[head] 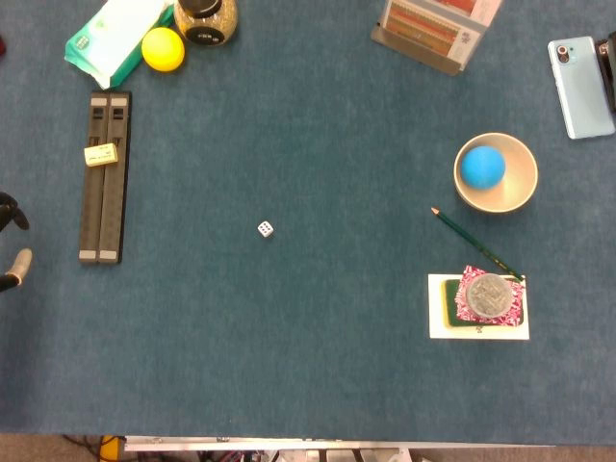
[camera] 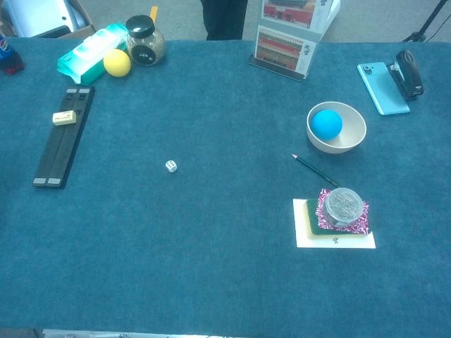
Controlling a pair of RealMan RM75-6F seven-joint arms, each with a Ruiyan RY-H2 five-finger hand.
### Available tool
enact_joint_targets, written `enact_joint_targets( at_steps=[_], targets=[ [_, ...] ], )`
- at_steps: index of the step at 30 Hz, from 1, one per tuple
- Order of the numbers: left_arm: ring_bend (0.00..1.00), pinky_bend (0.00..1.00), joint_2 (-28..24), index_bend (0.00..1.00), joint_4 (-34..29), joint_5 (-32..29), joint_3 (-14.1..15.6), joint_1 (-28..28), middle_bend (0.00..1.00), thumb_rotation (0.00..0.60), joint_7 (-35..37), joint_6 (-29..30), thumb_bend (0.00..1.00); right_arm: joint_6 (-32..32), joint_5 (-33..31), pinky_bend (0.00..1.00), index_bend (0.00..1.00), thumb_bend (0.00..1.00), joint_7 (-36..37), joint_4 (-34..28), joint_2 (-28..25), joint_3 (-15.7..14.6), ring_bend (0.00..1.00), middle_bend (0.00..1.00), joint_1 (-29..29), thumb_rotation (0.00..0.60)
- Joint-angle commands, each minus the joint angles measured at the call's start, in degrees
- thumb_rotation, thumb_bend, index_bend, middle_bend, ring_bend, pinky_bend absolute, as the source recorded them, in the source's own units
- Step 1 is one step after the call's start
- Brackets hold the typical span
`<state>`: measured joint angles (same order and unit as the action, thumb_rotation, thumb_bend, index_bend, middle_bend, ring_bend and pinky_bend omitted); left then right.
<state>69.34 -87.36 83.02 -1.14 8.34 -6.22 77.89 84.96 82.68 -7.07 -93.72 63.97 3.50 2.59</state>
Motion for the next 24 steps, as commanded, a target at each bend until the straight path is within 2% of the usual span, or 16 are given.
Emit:
enact_joint_targets(
  at_steps=[1, 24],
  targets=[
    [0.26, 0.47, 0.0, 0.45, 0.0, 0.1, 0.2, 0.0, 0.32, 0.6, 0.3, -0.1, 0.3, 0.0, 0.3, 0.28, 0.58, 0.07, 0.0, 0.0, 0.1, -0.2, 0.3, 0.44, -0.1, 0.6],
    [0.26, 0.47, 1.6, 0.45, 0.3, 1.5, 0.0, 1.9, 0.32, 0.6, 0.7, -1.4, 0.3, -0.8, 0.5, 0.28, 0.58, 0.07, 1.6, 1.3, 0.5, 0.6, 0.3, 0.44, 0.8, 0.6]
  ],
)
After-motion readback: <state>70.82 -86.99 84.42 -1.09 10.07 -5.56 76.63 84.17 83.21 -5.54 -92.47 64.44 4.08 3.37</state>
